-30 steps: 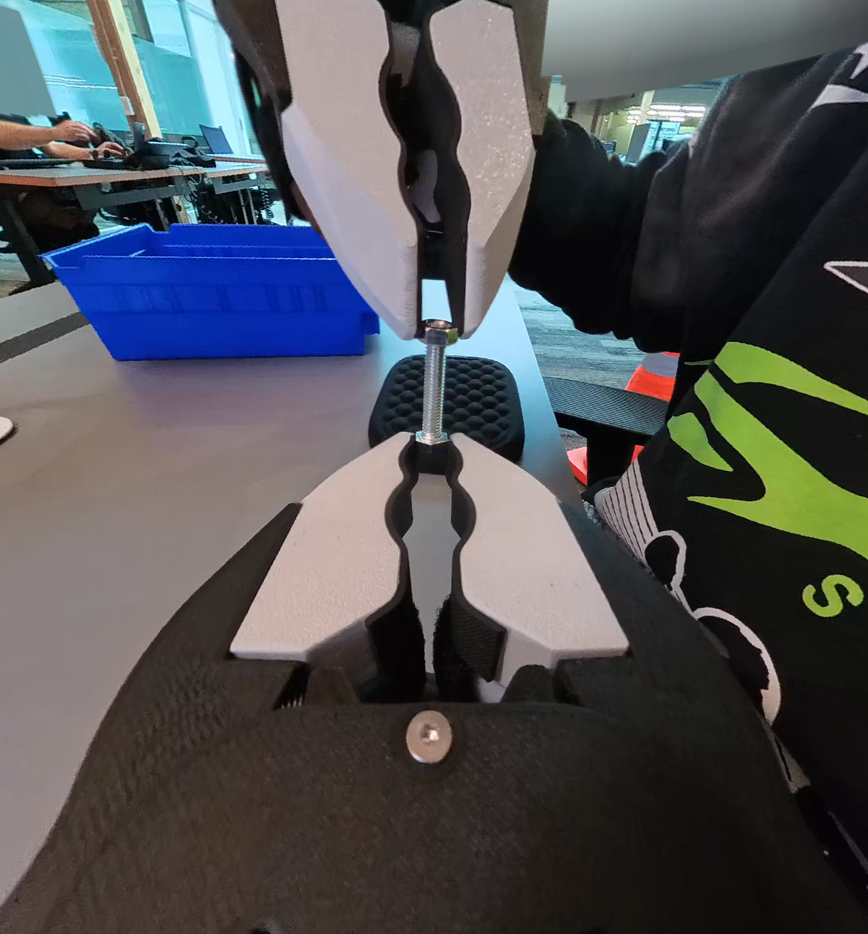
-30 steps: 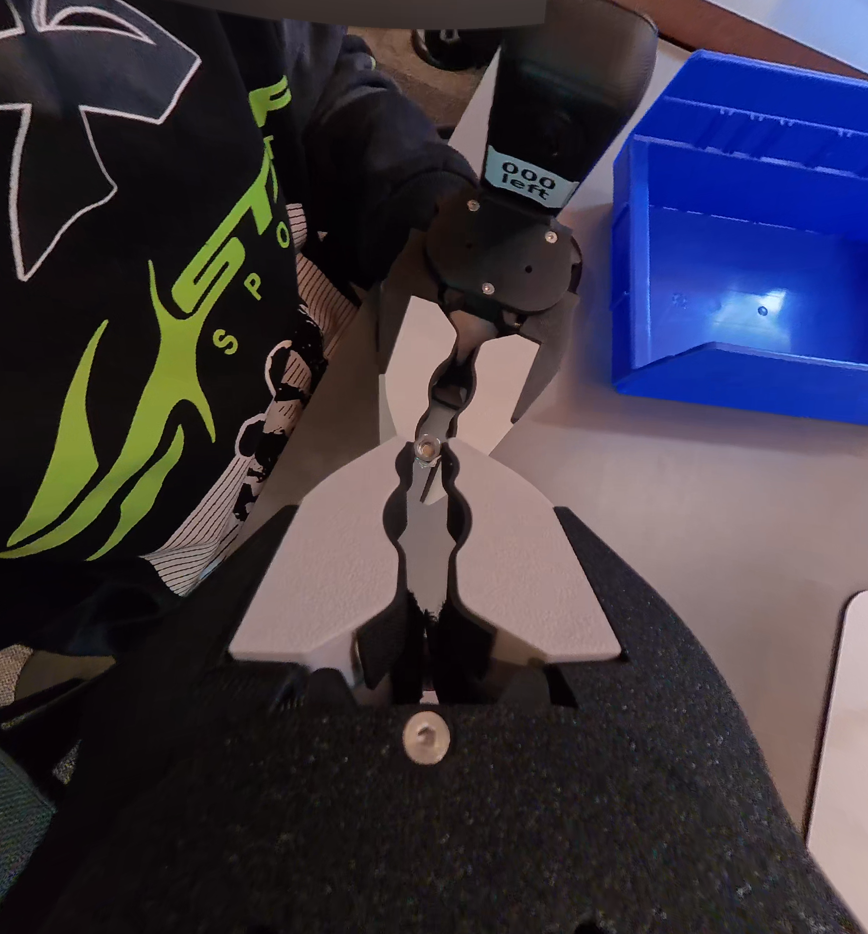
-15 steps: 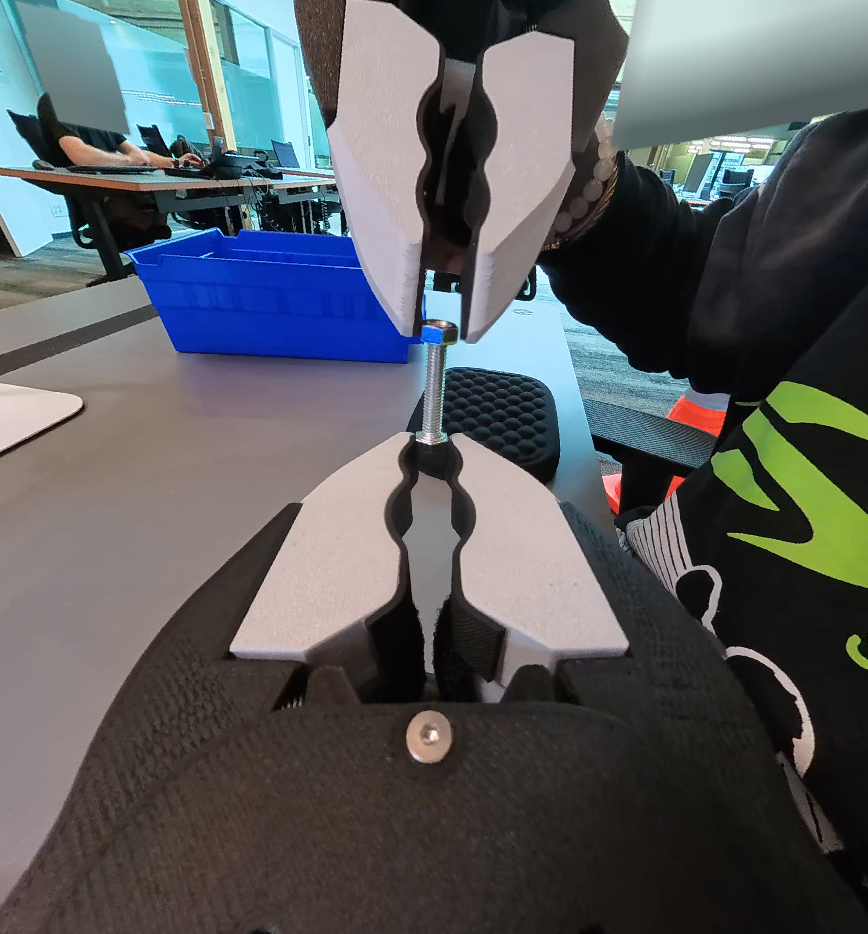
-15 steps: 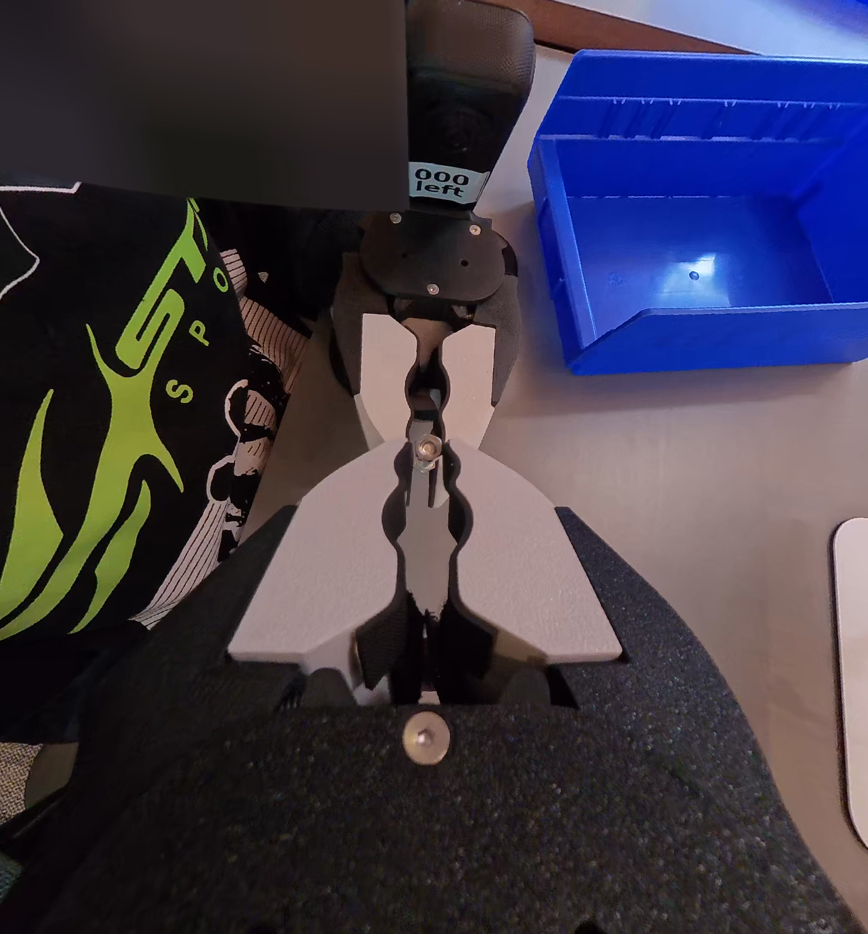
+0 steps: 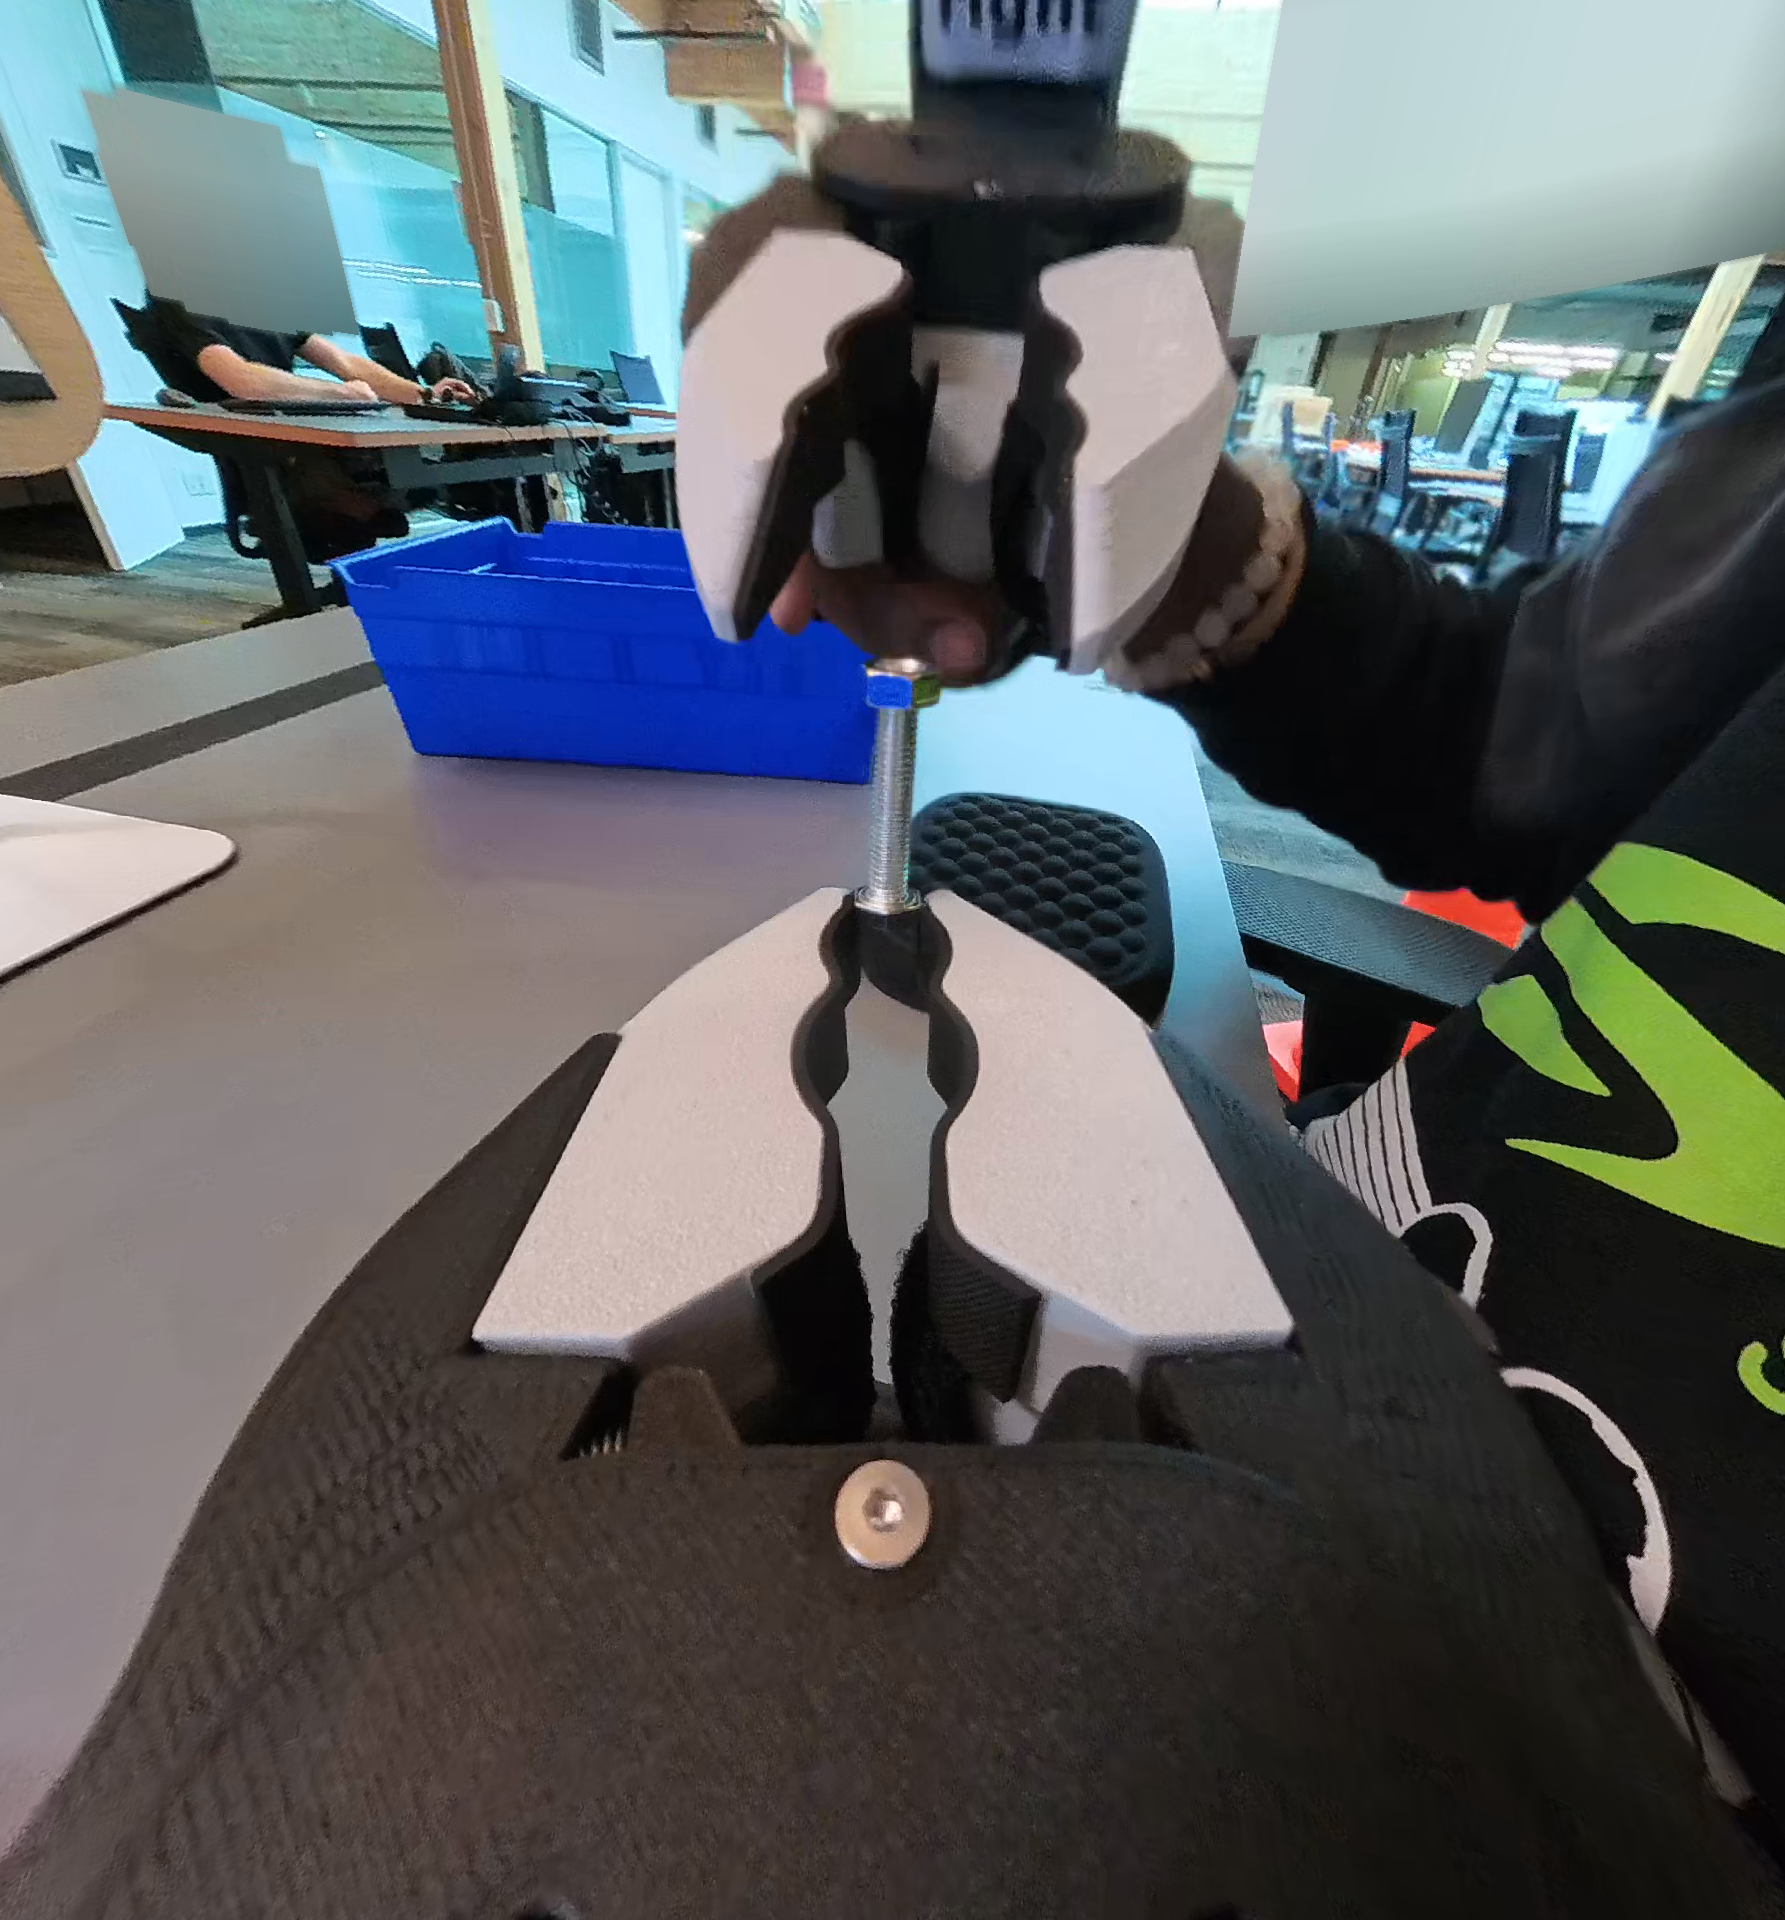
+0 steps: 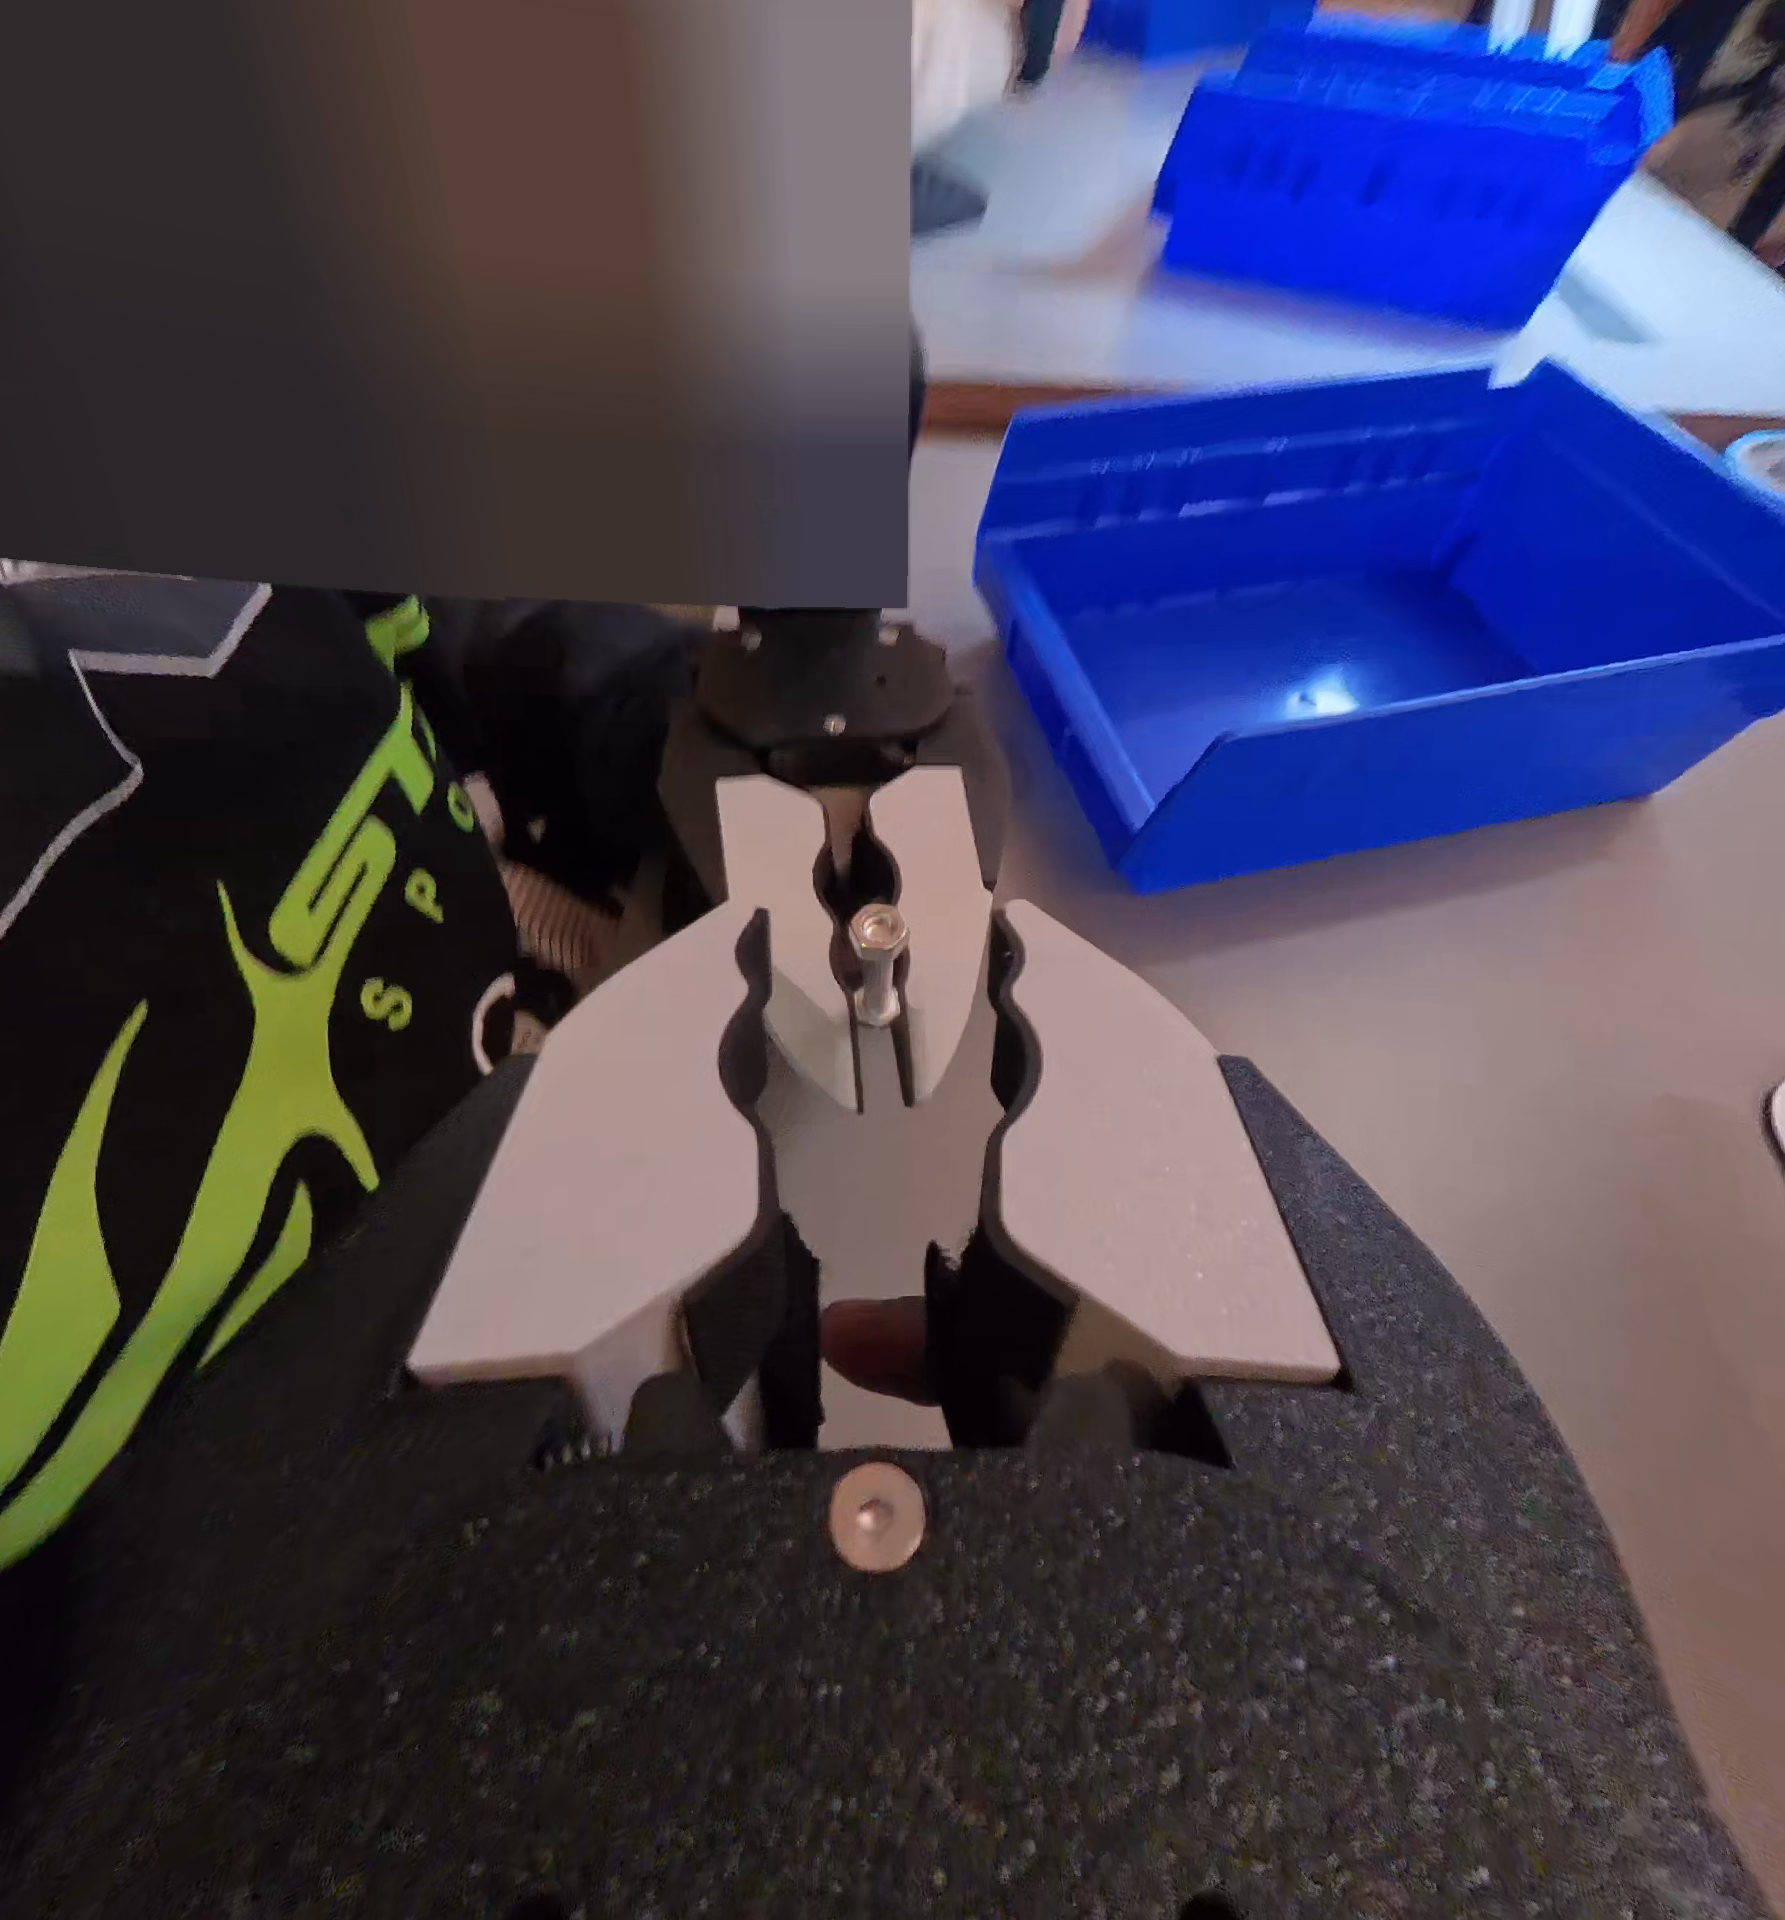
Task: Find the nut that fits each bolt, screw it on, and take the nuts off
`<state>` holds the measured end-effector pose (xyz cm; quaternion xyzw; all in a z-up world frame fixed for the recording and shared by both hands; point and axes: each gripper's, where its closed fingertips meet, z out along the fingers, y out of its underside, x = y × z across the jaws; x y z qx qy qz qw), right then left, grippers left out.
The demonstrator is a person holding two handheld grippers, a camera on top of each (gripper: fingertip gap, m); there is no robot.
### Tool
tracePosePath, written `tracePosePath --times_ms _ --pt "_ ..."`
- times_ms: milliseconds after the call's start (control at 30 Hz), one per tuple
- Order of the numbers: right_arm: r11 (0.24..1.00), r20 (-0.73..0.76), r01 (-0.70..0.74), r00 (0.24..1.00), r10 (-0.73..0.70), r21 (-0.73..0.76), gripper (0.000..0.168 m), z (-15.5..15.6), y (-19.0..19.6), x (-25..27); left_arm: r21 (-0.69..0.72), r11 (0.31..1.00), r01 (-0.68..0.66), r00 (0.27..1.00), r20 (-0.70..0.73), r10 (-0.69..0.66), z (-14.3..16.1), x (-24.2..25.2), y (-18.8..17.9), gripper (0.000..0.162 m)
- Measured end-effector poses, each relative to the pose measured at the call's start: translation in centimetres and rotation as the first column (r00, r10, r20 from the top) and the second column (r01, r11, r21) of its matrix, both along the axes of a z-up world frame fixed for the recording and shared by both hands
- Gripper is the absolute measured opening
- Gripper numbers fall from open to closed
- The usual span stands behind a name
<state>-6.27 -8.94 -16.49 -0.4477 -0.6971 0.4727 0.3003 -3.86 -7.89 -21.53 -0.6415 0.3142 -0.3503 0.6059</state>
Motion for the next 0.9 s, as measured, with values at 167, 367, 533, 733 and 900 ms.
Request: tracePosePath --times_ms 167,367,533,733,900 --pt "0.964 -0.252 0.166 0.943 -0.216 -0.206 0.047 1.0 0.6 -0.7 0.014 0.997 -0.076 0.997 0.036 0.075 0.5 -0.9 0.6 0.01" --pt "0.944 -0.294 0.208 0.914 -0.281 -0.254 0.046 0.2 -0.5 -1.3 0.017 0.995 -0.095 0.995 0.029 0.095 0.5 -1.0 0.8 0.01" --pt "0.944 -0.3 0.208 0.911 -0.282 -0.256 0.042 0.2 -0.6 -1.0 0.014 0.995 -0.1 0.995 0.031 0.1 0.4 -1.0 0.9 0.01" --pt "0.943 -0.298 0.217 0.91 -0.289 -0.253 0.038 0.1 -0.5 -0.6 0.006 0.995 -0.103 0.994 0.032 0.102 0.4 -1.1 1.0 0.01" --pt "0.941 -0.298 0.224 0.907 -0.296 -0.255 0.035 0.0 -0.5 -0.2 0.001 0.994 -0.105 0.994 0.034 0.105 0.4 -1.1 1.0 0.01"
